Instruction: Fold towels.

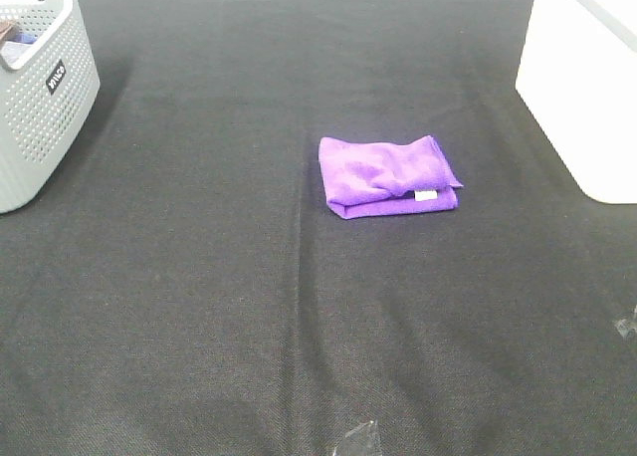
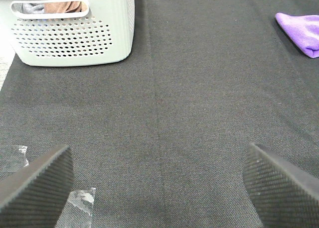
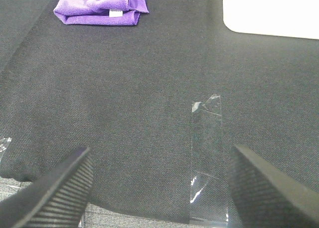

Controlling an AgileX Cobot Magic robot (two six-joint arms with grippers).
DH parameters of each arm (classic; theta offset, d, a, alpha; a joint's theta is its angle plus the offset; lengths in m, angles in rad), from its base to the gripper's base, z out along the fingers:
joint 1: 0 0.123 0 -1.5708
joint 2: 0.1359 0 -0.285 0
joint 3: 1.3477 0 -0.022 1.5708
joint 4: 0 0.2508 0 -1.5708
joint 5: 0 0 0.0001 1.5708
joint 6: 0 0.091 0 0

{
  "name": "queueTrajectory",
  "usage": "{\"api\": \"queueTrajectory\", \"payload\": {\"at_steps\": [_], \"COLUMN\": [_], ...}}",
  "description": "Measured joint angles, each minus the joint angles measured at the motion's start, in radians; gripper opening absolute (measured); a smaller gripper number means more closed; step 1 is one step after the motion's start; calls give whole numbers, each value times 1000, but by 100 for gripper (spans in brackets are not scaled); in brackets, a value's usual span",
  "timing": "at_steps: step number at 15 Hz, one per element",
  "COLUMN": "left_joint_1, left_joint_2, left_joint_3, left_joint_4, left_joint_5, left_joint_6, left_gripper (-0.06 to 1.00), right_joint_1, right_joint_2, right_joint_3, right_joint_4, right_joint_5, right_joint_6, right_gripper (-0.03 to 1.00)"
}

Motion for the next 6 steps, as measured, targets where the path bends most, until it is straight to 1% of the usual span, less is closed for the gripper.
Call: {"api": "queueTrajectory", "payload": {"at_steps": [6], "left_joint_1": [0], "left_joint_2": [0], "left_joint_3": [0], "left_joint_4": [0], "left_joint_5": [0], "left_joint_6": [0], "left_gripper": [85], "right_joint_1": [0], "right_joint_2": [0], "right_joint_3": [0], "right_joint_4": [0], "right_joint_5": [0], "right_joint_6": [0], "right_gripper": [72]}}
